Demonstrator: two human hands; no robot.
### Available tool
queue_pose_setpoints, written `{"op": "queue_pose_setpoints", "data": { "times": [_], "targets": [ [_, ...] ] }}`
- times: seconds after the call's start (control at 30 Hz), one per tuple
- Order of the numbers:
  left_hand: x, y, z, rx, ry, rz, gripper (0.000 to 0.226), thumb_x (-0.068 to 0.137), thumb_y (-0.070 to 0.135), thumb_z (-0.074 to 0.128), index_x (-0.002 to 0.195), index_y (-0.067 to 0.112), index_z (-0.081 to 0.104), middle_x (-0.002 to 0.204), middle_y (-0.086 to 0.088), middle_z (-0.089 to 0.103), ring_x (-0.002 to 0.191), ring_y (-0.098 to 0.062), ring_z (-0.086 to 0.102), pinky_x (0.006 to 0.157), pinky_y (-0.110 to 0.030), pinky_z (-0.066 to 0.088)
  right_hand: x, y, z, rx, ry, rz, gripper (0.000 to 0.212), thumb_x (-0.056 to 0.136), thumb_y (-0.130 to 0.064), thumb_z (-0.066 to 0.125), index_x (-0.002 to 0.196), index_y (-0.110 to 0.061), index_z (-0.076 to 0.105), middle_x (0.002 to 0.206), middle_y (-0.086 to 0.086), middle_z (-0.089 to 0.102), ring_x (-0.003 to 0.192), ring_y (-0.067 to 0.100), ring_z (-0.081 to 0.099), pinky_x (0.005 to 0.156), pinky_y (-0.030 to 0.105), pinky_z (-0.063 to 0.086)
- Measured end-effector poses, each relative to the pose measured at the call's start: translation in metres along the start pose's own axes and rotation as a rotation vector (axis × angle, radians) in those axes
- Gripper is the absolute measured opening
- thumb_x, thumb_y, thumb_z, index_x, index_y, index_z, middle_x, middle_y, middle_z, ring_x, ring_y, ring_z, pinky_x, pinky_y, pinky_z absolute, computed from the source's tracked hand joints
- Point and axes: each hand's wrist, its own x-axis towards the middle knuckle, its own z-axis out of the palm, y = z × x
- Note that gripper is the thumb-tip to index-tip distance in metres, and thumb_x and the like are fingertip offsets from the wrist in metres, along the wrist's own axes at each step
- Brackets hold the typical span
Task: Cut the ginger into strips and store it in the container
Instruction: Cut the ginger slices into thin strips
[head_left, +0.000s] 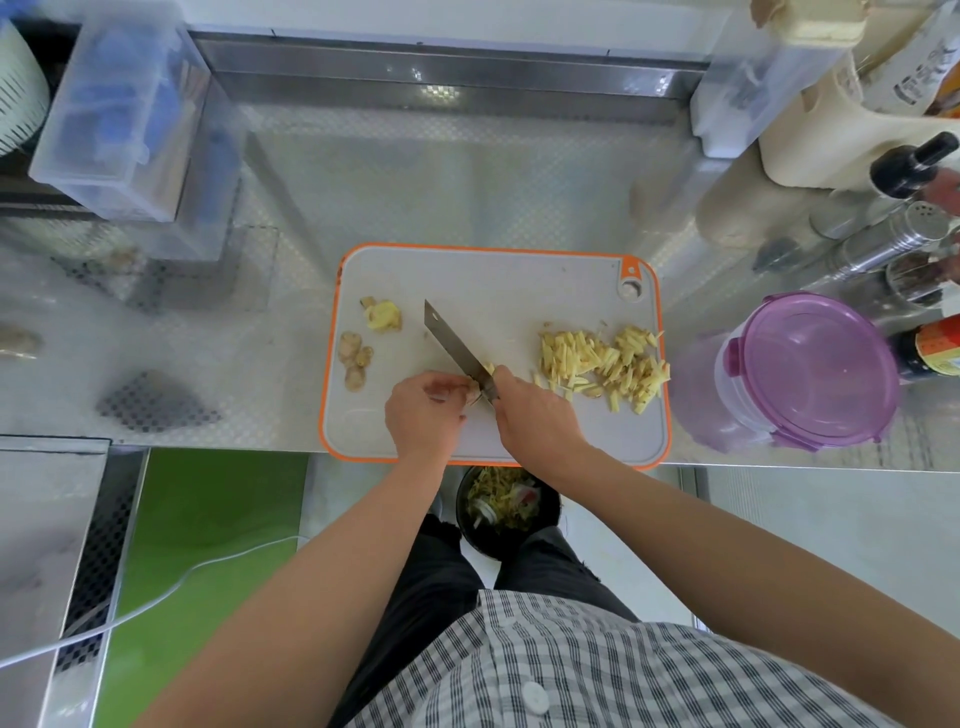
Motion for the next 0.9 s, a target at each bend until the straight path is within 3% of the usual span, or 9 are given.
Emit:
{"op": "queue_pose_setpoints", "data": {
  "times": [0.13,0.27,0.47,0.7,0.9],
  "targets": [
    [0.002,0.008,0.005,-0.214,0.059,-0.285,0.02,0.074,0.002,0.079,0.08,0.013,0.063,0.088,-0.014,0.069,0.059,-0.025,0.068,0.069,-0.039,0.06,-0.001,0.0,-0.003,0.027,-0.005,-0.008,0.011,0.097,-0.009,0.04,0.107,-0.012,0.038,0.081,0.001,0.048,0.066,0.026,0.047,0.053,0.032,0.03],
    [0.004,0.005,0.0,-0.286,0.008,-0.373,0.021,0.068,0.005,0.083,0.083,0.006,0.068,0.078,-0.009,0.071,0.063,-0.023,0.071,0.078,-0.037,0.059,-0.006,0.007,-0.017,0.083,0.048,-0.044,0.002,0.099,-0.016,0.039,0.1,-0.014,0.038,0.077,-0.002,0.044,0.066,0.025,0.048,0.056,0.032,0.034],
    [0.003,0.006,0.0,-0.36,0.017,-0.39,0.017,0.068,0.001,0.082,0.077,0.007,0.068,0.08,-0.012,0.07,0.065,-0.021,0.07,0.068,-0.024,0.059,-0.018,0.01,-0.024,0.015,0.012,-0.092,0.014,0.098,-0.015,0.04,0.092,-0.017,0.027,0.078,0.0,0.043,0.069,0.028,0.048,0.058,0.035,0.036],
    [0.006,0.001,0.002,-0.346,0.031,-0.375,0.017,0.067,0.0,0.082,0.071,0.011,0.069,0.072,-0.01,0.071,0.065,-0.021,0.071,0.082,-0.039,0.058,-0.018,0.007,-0.024,0.006,-0.01,-0.095,0.004,0.098,-0.014,0.039,0.098,-0.013,0.036,0.076,0.0,0.041,0.067,0.026,0.044,0.057,0.033,0.033],
    [0.006,-0.003,0.001,-0.355,0.02,-0.365,0.017,0.067,-0.003,0.082,0.072,0.01,0.072,0.072,-0.01,0.072,0.07,-0.023,0.072,0.082,-0.041,0.058,-0.008,-0.003,-0.01,-0.038,-0.019,-0.047,0.017,0.094,-0.006,0.039,0.111,-0.011,0.039,0.076,-0.001,0.041,0.064,0.025,0.044,0.053,0.032,0.031]
  ]
}}
